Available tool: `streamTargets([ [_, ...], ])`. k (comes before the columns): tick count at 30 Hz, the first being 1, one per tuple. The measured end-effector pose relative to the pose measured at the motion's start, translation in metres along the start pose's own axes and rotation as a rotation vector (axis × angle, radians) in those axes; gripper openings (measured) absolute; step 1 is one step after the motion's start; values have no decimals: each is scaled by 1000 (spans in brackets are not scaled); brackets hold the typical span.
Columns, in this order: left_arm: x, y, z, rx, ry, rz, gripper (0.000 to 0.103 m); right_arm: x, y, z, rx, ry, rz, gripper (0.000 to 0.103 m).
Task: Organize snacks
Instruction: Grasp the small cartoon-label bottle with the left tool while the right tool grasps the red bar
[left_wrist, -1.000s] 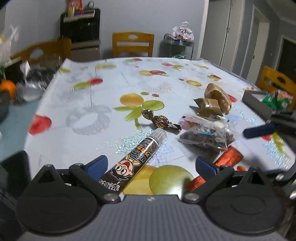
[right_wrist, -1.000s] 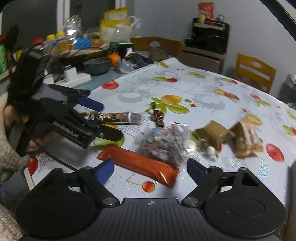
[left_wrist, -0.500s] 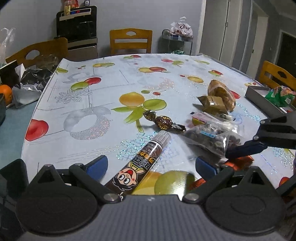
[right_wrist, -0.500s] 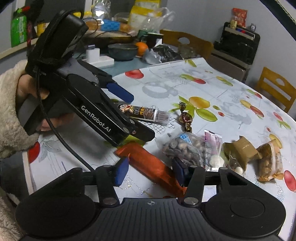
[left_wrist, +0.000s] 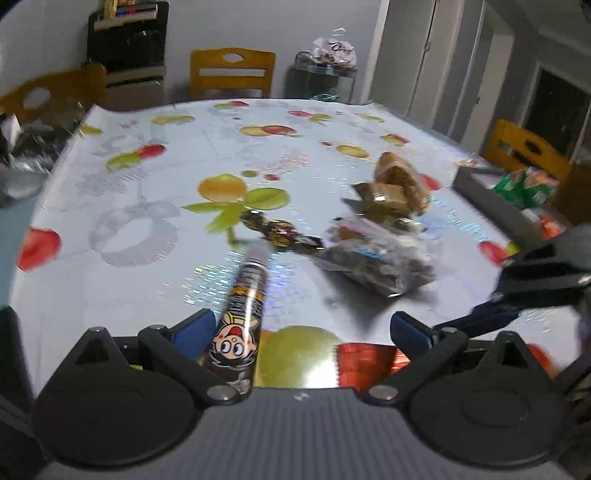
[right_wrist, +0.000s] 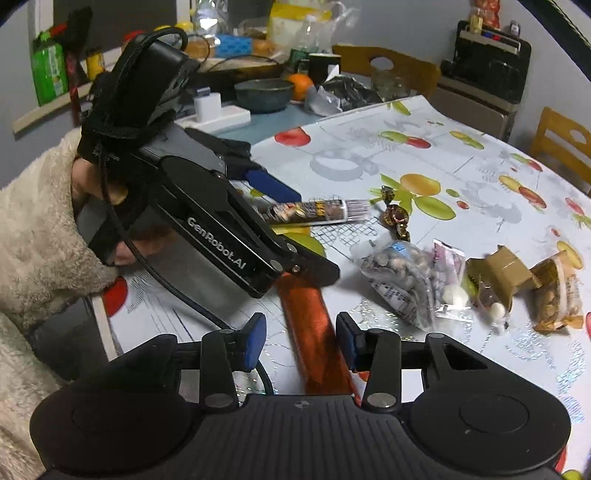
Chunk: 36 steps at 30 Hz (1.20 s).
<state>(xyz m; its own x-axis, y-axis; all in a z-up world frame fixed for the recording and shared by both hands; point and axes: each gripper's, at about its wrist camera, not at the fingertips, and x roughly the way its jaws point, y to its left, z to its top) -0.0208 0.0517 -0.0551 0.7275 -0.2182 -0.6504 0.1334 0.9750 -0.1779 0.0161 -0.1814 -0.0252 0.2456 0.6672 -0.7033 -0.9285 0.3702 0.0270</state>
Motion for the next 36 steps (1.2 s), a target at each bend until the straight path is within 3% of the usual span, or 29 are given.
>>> streamTargets([
  [2,-1,0,0,-13,-5,-3,102,1,-1,0,15,-11,-5,44],
  [6,3,-3,1,15,-10,136,102,3,-3,-4,26,-18,-35,42],
  [11,8,-2,2,11,-3,185,101,3,-5,-12,50,-26,-51,35],
  [15,9,-1,4,-5,-16,210,87,1,-7,-15,61,-42,-61,25],
  [20,7,0,5,-12,-35,235,63,-1,-8,-18,59,-52,-65,24],
  [25,4,2,5,-31,-53,224,23,-5,-11,-20,80,-68,-60,23],
  [36,-5,-3,4,-40,-59,253,20,-31,-25,-26,108,-135,-66,23],
])
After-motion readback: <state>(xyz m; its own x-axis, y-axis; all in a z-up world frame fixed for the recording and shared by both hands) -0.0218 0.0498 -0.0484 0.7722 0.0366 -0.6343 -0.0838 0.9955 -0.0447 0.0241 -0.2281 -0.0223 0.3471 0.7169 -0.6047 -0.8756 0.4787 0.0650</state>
